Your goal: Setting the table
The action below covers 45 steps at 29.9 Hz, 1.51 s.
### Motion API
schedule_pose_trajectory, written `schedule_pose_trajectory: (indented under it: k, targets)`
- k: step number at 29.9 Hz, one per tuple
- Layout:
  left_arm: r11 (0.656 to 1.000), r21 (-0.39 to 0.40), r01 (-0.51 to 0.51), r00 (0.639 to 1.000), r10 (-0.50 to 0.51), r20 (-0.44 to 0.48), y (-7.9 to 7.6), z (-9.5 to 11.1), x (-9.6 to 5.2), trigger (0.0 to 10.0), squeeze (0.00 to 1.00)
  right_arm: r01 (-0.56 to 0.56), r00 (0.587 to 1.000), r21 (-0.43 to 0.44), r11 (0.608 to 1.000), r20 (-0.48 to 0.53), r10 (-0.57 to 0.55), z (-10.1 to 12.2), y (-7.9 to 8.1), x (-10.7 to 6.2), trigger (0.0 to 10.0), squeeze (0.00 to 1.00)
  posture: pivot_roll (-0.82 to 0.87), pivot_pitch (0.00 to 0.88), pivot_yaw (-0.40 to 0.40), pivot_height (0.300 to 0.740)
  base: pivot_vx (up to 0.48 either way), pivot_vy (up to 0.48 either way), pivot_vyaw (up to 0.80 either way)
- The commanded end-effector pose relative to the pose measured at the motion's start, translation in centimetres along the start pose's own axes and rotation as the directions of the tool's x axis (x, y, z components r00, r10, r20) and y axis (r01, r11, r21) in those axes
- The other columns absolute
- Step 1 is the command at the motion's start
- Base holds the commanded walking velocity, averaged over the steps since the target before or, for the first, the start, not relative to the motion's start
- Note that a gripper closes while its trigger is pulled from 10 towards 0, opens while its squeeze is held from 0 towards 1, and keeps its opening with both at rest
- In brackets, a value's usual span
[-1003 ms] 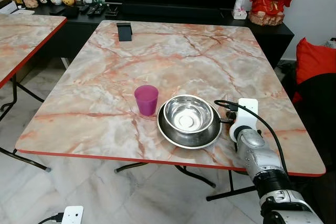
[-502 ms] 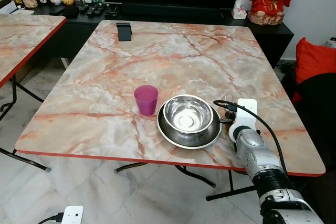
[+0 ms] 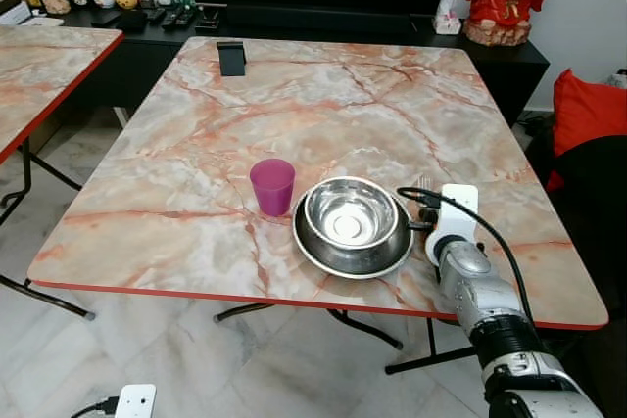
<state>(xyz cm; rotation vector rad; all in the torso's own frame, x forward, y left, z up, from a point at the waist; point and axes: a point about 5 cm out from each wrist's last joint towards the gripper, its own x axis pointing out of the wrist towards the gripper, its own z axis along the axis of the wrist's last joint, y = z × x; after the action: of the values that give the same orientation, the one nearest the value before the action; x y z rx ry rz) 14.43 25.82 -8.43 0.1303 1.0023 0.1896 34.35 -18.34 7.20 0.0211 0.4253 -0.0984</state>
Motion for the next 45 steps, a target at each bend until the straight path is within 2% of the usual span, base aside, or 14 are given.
schedule_pose_trajectory:
  k: [1,6,7,9,10,23,45]
  targets:
    - [1.000,0.000,-0.003,1.000,0.003,-0.018,0.22,-0.36,-0.07,10.0,0.00,-0.002,1.000,-0.007,1.000,0.003,0.002,0.29,0.23,0.12,10.0,0.00,-0.02,0.000,-0.032,0.740,0.000,0.000,0.00]
    - [1.000,0.000,-0.004,1.000,0.004,-0.018,0.25,-0.36,-0.07,10.0,0.00,-0.004,1.000,-0.008,1.000,0.003,0.004,0.27,0.28,0.13,10.0,0.01,-0.02,0.000,-0.033,0.740,0.000,0.000,0.00]
    - [1.000,0.000,-0.003,1.000,0.003,-0.018,0.25,-0.36,-0.07,10.0,0.00,-0.004,1.000,-0.007,1.000,0.003,0.004,0.26,0.29,0.13,10.0,0.20,-0.02,0.000,-0.032,0.740,0.000,0.000,0.00]
    - [1.000,0.000,-0.003,1.000,0.003,-0.018,0.25,-0.36,-0.07,10.0,0.00,-0.004,1.000,-0.007,1.000,0.003,0.004,0.26,0.30,0.13,10.0,0.20,-0.02,0.000,-0.032,0.740,0.000,0.000,0.00]
    - [1.000,0.000,-0.003,1.000,0.003,-0.018,0.25,-0.37,-0.07,10.0,0.00,-0.005,1.000,-0.007,1.000,0.003,0.005,0.25,0.30,0.13,10.0,0.25,-0.02,0.000,-0.032,0.740,0.000,0.000,0.00]
    - [1.000,0.003,-0.003,1.000,0.003,-0.017,0.25,-0.36,-0.07,10.0,0.00,-0.008,1.000,-0.012,1.000,0.004,0.008,0.23,0.45,0.15,10.0,0.22,-0.02,0.000,-0.033,0.740,0.000,0.000,0.00]
    - [1.000,0.005,-0.005,1.000,0.005,-0.017,0.32,-0.35,-0.08,10.0,0.00,0.008,1.000,-0.007,1.000,0.002,-0.008,0.15,0.42,0.19,10.0,0.24,-0.02,0.000,-0.030,0.740,0.000,0.000,0.00]
